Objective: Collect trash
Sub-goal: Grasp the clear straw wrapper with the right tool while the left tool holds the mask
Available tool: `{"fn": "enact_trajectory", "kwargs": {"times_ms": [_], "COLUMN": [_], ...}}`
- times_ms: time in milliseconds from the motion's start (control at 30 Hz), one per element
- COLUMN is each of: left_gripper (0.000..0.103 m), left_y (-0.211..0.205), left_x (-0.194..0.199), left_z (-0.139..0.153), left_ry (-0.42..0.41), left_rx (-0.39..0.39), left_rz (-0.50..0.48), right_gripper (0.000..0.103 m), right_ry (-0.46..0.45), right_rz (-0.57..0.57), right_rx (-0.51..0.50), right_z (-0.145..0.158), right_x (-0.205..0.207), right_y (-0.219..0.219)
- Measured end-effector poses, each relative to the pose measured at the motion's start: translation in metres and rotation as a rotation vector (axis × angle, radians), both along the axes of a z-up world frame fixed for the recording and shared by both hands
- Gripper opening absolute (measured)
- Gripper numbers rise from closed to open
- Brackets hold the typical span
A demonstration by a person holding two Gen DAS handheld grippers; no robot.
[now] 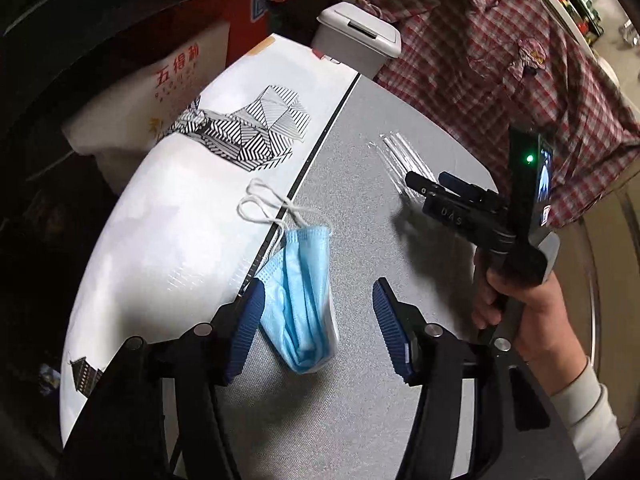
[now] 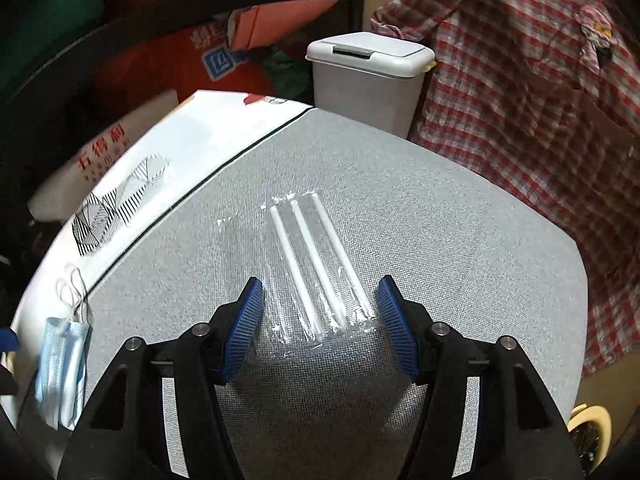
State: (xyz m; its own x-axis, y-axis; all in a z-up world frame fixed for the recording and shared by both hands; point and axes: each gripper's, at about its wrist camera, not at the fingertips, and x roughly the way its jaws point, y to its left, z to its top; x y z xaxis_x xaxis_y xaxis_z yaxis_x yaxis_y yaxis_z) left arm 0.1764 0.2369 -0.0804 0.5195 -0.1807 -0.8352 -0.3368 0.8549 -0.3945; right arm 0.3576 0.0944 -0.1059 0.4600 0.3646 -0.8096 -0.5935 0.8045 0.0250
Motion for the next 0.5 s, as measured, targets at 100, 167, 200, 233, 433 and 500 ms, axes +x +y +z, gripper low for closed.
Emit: {"fn": "enact_trajectory", "kwargs": {"times_ms": [100,167,200,233,433,500], "left_gripper": [0.055,0.055,0.055,0.055,0.055,0.055], "left_y": [-0.001,-0.003,-0.003,-0.001,-0.004,-0.007], "left_x": [0.000,0.002,0.002,0.003,0.006,0.008], "left_z": [-0.006,-0.010,-0.012,-0.013,-0.022,-0.025], "left_ry": [0.025,0.049,0.058,0.071,0.097,0.106], "left_rx": [-0.002,0.000,-0.001,-0.003,0.007,0.013], "left_rz": [-0.001,-0.004,-0.001,0.004,-0.003,-0.011], "right_gripper": [0.049,0.031,0.026,0.017,0.007,0.006], "right_ry": [0.009,0.027,0.029,0.030,0.023,0.025], "right_rz": [0.008,0.010,0.011,0.015,0.032,0.024], "right_rx": [-0.001,0.015,0.018,0.014,-0.002,0.006], "right_z": [-0.002,-0.002,-0.001,-0.001,0.002,0.005], "right_x": [-0.003,-0.004,-0.004,-0.007,-0.022,-0.026], "right_y": [0.001,0.001,0.001,0.001,-0.002,-0.009]}}
